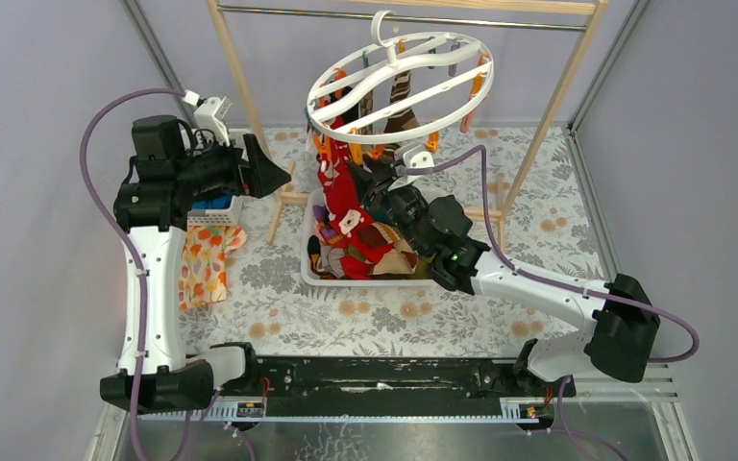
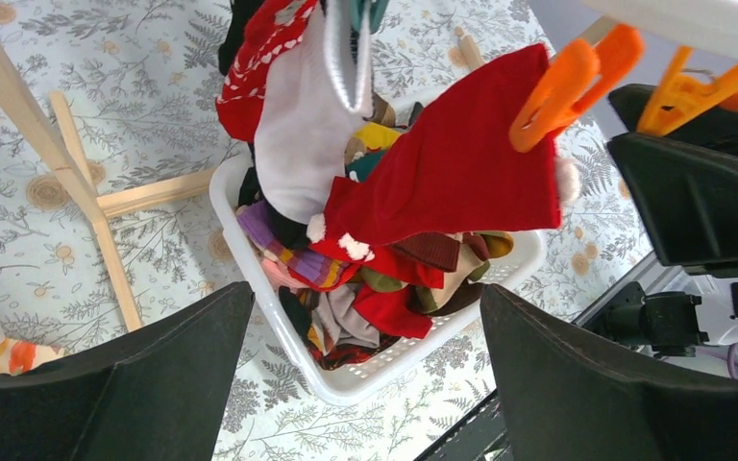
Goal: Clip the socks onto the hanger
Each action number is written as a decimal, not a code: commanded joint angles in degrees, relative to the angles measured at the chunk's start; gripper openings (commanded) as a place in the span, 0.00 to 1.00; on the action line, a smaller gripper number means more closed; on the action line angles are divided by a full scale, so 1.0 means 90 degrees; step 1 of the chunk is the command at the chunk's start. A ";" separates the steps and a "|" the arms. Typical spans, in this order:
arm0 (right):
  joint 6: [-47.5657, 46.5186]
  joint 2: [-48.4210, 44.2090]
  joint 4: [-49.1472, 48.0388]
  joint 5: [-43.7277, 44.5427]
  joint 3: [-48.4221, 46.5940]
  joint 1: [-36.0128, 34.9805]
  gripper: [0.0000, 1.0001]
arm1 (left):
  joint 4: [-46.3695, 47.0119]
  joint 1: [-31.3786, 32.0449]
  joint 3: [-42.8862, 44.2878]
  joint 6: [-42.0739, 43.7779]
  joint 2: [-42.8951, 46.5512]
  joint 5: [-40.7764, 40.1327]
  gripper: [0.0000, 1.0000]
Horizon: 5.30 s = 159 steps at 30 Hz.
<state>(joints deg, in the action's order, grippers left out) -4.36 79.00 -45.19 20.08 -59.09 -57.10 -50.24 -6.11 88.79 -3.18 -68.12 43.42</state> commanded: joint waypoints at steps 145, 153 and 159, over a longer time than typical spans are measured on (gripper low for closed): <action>-0.2460 -0.0522 0.4594 -0.2170 0.0870 0.0361 0.50 | 0.1746 0.1462 0.0848 -0.1799 -0.1026 0.0644 0.00; -0.3107 0.0007 0.4395 -0.2076 0.0643 0.0348 0.65 | 0.1715 0.1470 0.0862 -0.1776 -0.1061 0.0657 0.00; -0.3312 0.0372 0.3937 -0.1768 0.0491 0.0349 0.53 | 0.1706 0.1470 0.0901 -0.1773 -0.1093 0.0637 0.00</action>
<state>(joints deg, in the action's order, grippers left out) -31.59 81.56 -4.84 2.35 -51.68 -54.04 -33.95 7.81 95.35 -19.70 -77.32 49.08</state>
